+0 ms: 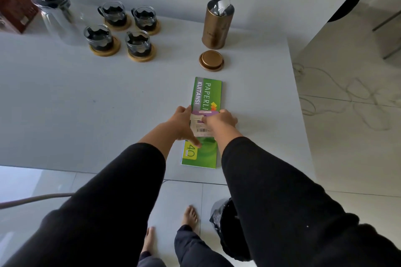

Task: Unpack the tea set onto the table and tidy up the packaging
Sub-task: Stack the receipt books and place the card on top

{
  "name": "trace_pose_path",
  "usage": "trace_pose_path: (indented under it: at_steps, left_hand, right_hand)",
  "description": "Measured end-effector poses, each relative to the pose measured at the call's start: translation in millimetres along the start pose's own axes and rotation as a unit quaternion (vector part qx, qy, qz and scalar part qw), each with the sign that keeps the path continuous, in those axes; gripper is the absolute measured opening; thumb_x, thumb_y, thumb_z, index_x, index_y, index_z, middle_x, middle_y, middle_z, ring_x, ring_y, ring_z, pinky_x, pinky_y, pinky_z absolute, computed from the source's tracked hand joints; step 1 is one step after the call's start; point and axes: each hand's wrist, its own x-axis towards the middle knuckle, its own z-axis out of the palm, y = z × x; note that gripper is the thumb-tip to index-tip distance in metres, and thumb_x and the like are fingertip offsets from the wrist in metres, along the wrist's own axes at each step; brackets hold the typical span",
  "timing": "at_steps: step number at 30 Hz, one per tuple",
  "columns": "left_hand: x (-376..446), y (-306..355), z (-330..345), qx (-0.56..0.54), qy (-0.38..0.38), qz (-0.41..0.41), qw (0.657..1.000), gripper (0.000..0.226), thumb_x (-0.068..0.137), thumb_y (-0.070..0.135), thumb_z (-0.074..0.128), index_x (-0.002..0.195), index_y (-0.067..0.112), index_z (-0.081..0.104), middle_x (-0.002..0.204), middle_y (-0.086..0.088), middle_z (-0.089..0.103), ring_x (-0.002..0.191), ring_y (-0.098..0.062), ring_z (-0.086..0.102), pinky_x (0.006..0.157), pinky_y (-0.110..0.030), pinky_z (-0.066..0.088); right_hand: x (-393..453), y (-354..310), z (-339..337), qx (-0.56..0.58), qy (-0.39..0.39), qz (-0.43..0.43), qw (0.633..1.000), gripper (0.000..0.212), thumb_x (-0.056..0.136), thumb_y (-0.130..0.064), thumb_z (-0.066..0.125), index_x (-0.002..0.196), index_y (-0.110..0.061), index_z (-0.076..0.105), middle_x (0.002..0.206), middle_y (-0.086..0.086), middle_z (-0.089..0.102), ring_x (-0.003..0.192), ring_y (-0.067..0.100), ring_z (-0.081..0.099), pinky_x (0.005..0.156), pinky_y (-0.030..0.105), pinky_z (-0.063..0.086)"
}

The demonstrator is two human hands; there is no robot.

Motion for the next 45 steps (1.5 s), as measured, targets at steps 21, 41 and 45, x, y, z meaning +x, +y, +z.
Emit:
trace_pose_path:
  at_steps: [21, 41, 45]
  left_hand:
    - [5.5, 4.0, 7.6, -0.203, 0.048, -0.085, 0.974, 0.028, 0.086, 0.023, 0.067, 0.113, 0.017, 0.066, 0.111, -0.004, 0.071, 0.102, -0.022, 0.067, 0.085, -0.030, 0.055]
    - [98.1, 92.0, -9.8, -0.257, -0.035, -0.046, 0.965, 0.034, 0.090, 0.012, 0.044, 0.115, 0.015, 0.067, 0.113, -0.010, 0.069, 0.107, -0.028, 0.065, 0.091, -0.042, 0.055]
    - [137.6, 128.0, -21.6, -0.254, -0.008, -0.042, 0.966, 0.035, 0.090, 0.013, 0.042, 0.116, 0.014, 0.065, 0.113, -0.009, 0.068, 0.095, -0.024, 0.063, 0.079, -0.030, 0.053]
  right_hand:
    - [-10.5, 6.3, -11.6, 0.015, -0.056, 0.071, 0.996, 0.035, 0.075, -0.036, 0.079, 0.089, -0.011, 0.059, 0.087, 0.003, 0.064, 0.077, 0.019, 0.062, 0.079, 0.029, 0.054]
    - [77.7, -19.0, -79.8, 0.080, 0.035, 0.107, 0.990, 0.033, 0.075, -0.035, 0.078, 0.096, -0.014, 0.065, 0.096, 0.003, 0.067, 0.095, 0.021, 0.068, 0.081, 0.028, 0.053]
    - [121.0, -49.4, -103.2, 0.067, 0.052, 0.093, 0.992, 0.038, 0.076, -0.036, 0.077, 0.103, -0.013, 0.064, 0.088, 0.002, 0.059, 0.094, 0.021, 0.066, 0.074, 0.028, 0.050]
